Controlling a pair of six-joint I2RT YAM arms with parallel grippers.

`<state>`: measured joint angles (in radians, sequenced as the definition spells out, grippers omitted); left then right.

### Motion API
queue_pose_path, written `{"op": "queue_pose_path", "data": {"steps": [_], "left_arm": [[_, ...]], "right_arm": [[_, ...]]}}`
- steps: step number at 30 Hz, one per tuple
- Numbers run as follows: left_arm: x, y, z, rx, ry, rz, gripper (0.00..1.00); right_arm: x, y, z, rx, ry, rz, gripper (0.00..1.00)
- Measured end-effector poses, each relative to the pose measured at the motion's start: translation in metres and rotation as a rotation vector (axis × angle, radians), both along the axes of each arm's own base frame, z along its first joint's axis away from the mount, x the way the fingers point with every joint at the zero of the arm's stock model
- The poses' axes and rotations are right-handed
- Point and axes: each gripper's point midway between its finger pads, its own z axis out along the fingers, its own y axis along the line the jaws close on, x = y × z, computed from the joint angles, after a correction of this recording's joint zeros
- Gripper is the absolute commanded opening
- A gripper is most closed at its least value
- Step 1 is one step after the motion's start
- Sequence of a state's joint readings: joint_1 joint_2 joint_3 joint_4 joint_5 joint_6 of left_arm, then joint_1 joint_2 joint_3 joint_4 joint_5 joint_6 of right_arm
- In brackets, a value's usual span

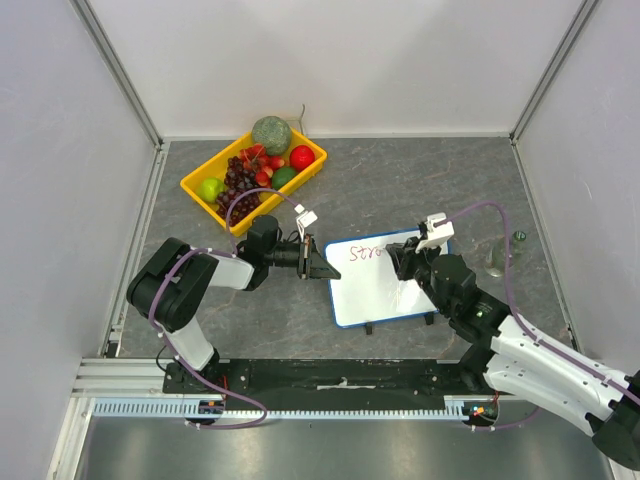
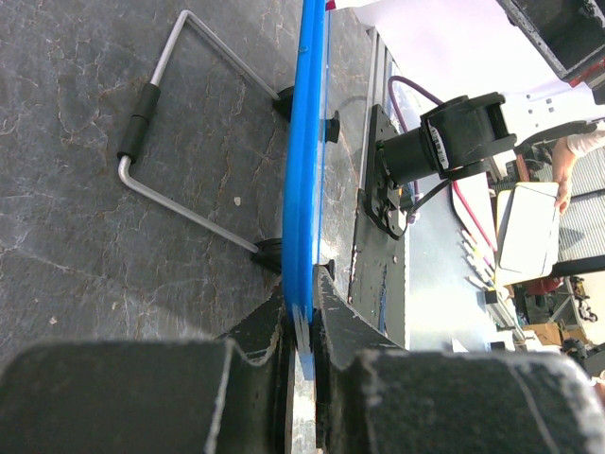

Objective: Write a sentence on the whiteboard

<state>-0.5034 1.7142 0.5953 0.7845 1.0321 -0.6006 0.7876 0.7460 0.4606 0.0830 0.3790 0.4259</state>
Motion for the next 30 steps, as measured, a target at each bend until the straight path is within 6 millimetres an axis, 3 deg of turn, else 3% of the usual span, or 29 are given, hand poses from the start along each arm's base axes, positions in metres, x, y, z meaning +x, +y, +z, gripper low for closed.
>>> {"op": "queue_pose_path", "data": {"steps": [13, 30], "left_arm": [[0.0, 0.0, 0.001, -0.003, -0.005, -0.005, 0.02], [-0.001, 0.0, 0.001, -0.003, -0.004, -0.006, 0.02]], "right_arm": [[-0.006, -0.006, 0.021, 0.051, -0.049, 0.001, 0.0], [0.0, -0.01, 0.002, 0.004, -0.014, -0.033, 0.0]]}}
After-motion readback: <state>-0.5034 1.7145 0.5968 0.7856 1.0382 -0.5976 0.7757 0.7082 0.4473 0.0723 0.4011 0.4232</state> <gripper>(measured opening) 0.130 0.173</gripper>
